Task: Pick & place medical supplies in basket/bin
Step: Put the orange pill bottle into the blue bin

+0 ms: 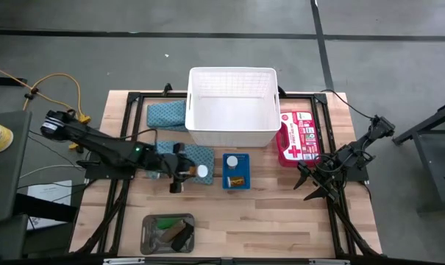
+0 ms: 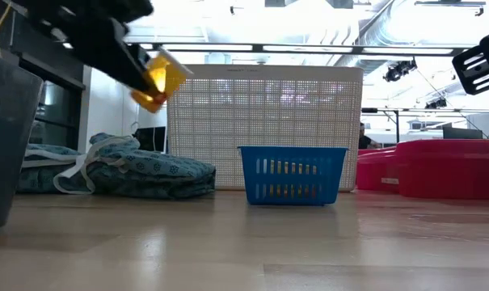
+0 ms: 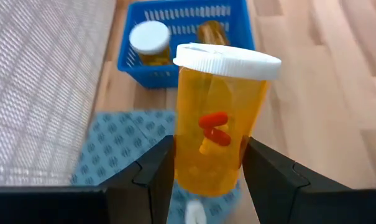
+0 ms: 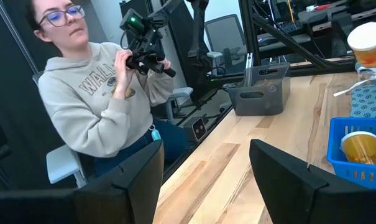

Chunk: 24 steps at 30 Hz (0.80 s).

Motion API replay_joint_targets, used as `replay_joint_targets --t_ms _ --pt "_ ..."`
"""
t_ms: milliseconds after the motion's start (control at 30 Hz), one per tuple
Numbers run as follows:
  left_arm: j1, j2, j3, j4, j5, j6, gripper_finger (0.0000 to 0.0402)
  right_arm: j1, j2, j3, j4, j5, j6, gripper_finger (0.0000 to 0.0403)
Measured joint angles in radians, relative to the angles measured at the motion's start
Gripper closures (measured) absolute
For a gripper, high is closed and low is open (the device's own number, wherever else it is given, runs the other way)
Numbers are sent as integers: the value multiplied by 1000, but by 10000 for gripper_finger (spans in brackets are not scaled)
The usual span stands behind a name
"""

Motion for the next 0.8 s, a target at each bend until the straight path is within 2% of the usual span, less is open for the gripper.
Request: replay_joint_targets --t_ms 333,533,800 --pt "98 256 230 25 31 83 241 0 0 0 1 0 0 177" --pt "100 386 334 21 33 106 241 0 0 0 1 0 0 177" --pt "89 524 419 140 44 155 241 0 6 0 0 1 0 177"
